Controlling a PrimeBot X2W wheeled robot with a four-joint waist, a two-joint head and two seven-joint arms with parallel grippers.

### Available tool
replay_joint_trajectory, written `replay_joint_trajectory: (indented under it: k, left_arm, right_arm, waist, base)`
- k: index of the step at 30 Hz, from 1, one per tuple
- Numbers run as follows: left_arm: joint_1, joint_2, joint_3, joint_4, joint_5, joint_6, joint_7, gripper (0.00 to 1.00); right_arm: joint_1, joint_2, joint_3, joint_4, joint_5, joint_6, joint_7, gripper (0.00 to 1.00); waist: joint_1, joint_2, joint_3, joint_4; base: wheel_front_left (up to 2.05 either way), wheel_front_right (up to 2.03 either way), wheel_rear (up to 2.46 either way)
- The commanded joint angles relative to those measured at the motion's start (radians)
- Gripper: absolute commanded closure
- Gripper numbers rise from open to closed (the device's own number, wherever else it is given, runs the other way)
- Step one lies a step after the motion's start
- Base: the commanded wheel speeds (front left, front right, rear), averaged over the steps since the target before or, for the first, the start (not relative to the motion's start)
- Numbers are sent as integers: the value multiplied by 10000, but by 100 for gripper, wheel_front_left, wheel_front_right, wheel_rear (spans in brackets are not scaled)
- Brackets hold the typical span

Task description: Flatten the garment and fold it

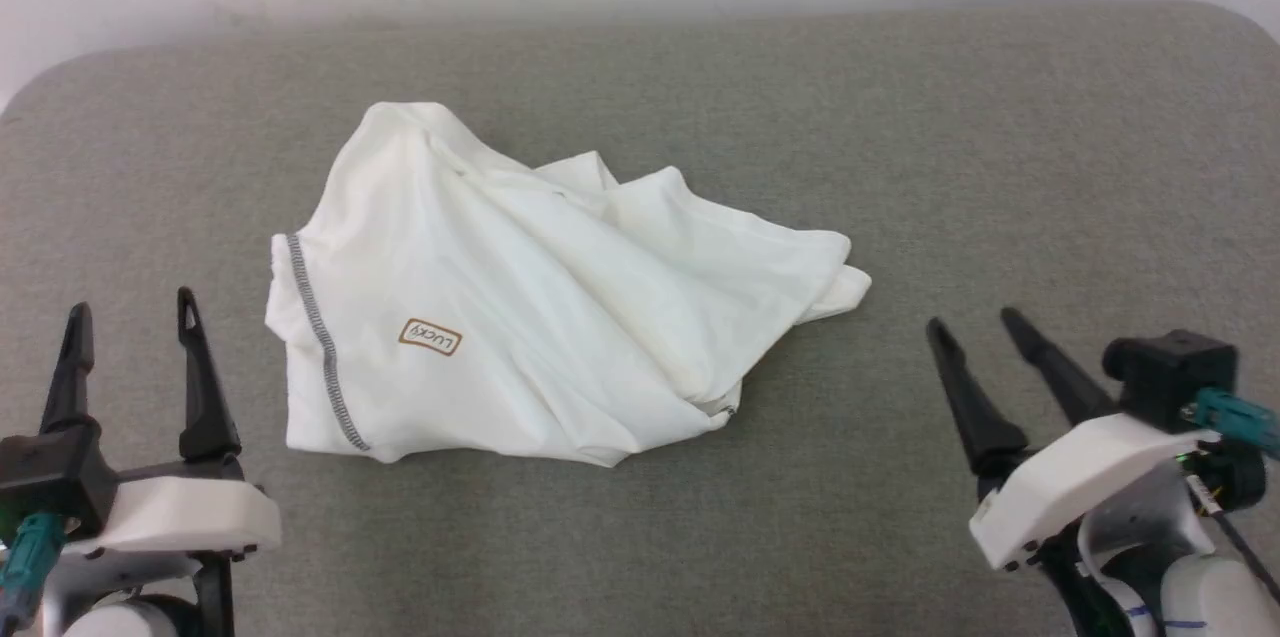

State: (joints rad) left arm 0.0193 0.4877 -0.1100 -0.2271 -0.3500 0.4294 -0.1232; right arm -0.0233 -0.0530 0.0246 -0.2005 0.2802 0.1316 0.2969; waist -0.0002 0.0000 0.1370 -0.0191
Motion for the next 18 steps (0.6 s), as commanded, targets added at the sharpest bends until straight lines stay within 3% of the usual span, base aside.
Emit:
replay_joint_trajectory:
  k: [1,7,18]
  left_arm:
    - [87,77,67,-67,41,45,-76,0]
    - [149,115,21,-210,-29,-26,-59,0]
    - [-653,-356,-625,-207,-60,-188,-73,0]
  right_arm:
    - [72,17,39,105,67,-9,106,0]
    - [-715,-309,755,1396,758,-9,1738,0]
    - [-3836,-763,2732,4210,1934,-9,4156,0]
  waist:
    - [2,0,-73,165]
    - [2,0,46,465]
    - [2,0,848,1358]
  base:
    - [0,0,0]
    - [0,0,0]
    - [0,0,0]
